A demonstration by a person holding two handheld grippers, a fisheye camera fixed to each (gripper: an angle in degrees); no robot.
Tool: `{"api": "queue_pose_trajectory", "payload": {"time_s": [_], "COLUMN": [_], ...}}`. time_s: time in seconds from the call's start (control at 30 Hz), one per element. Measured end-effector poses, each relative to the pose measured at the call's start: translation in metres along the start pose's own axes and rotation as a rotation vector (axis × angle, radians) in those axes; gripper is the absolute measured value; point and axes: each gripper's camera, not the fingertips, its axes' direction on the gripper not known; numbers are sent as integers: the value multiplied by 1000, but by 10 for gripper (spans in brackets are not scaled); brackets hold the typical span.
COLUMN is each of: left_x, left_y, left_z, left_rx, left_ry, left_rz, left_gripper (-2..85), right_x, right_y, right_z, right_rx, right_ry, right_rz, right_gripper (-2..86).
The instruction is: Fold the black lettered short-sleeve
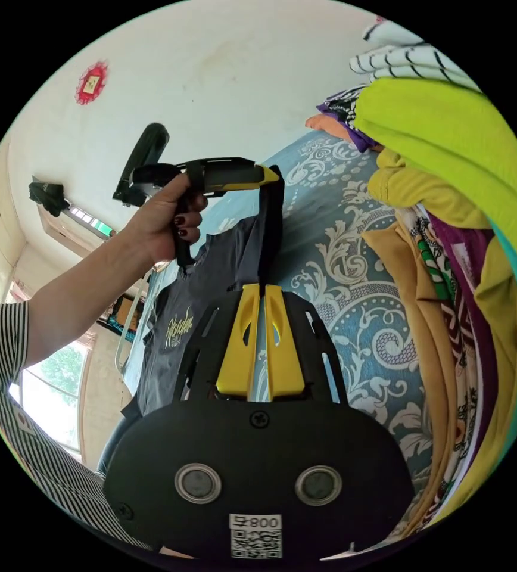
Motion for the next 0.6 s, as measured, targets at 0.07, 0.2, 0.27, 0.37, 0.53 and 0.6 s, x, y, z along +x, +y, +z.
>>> {"api": "queue_pose_trajectory", "payload": {"time_s": [0.07, 0.2, 0.27, 0.37, 0.53, 0.6], "left_x": [-32, -75, -102, -136, -183, -198], "left_y": [16, 45, 67, 95, 135, 147], "left_z": [-10, -20, -24, -23, -15, -9], "left_rx": [67, 134, 170, 199, 205, 194], "left_ry": [102, 160, 187, 220, 233, 238], "left_rz": [-78, -154, -195, -253, -334, -357], "left_gripper": [14, 13, 13, 13, 14, 15], "right_x": [-8, -32, -44, -63, -85, -93], "right_y": [0, -2, -2, -2, -3, -3], "right_z": [3, 17, 24, 42, 73, 81], "right_rx": [23, 31, 25, -8, -72, -87], "right_ry": [12, -14, -4, -4, -10, -10], "right_rz": [-28, -109, -154, -212, -264, -288], "right_gripper": [12, 12, 12, 12, 13, 13]}}
